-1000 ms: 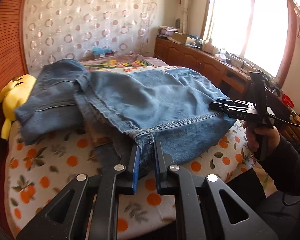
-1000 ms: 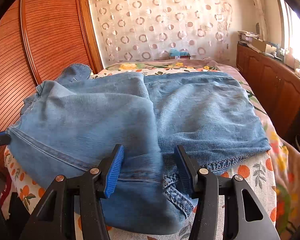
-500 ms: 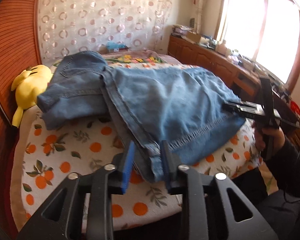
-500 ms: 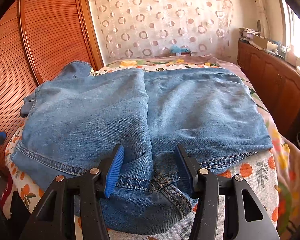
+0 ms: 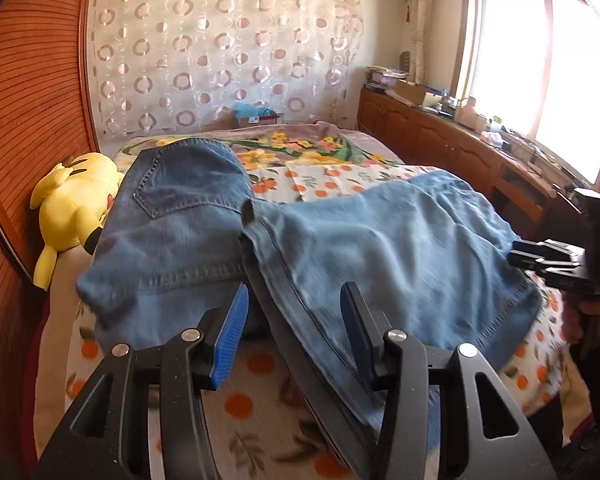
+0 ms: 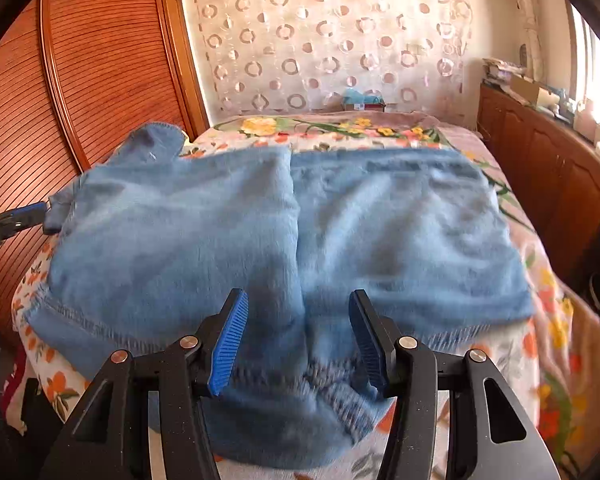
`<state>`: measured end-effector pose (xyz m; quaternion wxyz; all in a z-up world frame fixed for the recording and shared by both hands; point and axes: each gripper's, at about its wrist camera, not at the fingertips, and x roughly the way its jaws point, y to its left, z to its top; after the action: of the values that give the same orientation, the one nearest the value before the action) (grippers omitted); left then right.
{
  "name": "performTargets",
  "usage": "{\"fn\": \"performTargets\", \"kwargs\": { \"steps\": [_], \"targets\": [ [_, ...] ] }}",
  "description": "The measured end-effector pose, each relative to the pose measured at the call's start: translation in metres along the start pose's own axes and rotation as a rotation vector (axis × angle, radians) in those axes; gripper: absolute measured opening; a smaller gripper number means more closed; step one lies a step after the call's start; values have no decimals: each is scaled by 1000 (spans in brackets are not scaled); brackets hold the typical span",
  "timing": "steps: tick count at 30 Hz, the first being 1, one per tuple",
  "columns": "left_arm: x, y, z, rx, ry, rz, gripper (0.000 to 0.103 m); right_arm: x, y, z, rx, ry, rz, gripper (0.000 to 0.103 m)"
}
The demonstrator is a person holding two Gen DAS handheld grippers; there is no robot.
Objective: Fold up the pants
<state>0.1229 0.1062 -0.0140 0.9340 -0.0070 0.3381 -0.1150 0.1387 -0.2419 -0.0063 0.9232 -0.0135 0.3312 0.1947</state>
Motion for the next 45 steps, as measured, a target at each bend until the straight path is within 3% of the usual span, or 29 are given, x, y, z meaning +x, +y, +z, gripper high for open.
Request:
{"fn": "performTargets", "kwargs": {
  "steps": [7, 11, 19, 27, 31, 33, 35, 40, 45],
  "targets": [
    [31, 23, 21, -41, 3, 20, 49, 40, -11, 64, -54, 24, 20, 55],
    [41, 29, 31, -49, 2, 15, 49, 80, -18, 95, -65, 57, 76, 55],
    [55, 38, 30, -56, 30, 11, 48, 154, -28, 122, -91, 162, 145, 55],
    [50, 35, 26, -52, 33, -38, 23, 185, -29, 136, -71, 193, 221, 54],
    [47, 32, 28, -40, 29, -47, 17, 181, -30, 135, -91, 167, 222, 19],
    [43, 32, 30, -39, 19, -40, 17, 177, -31, 134, -88, 152, 239, 14],
    [39, 28, 32, -33, 13, -34, 16, 172, -34, 133, -75, 127, 264, 10],
    [21, 12, 43, 22, -45, -42, 16, 157, -33, 129, -89, 50, 229, 8],
    [33, 14, 62, 43, -41, 1, 16, 149, -36, 122, -72, 10, 197, 7]
  ]
}}
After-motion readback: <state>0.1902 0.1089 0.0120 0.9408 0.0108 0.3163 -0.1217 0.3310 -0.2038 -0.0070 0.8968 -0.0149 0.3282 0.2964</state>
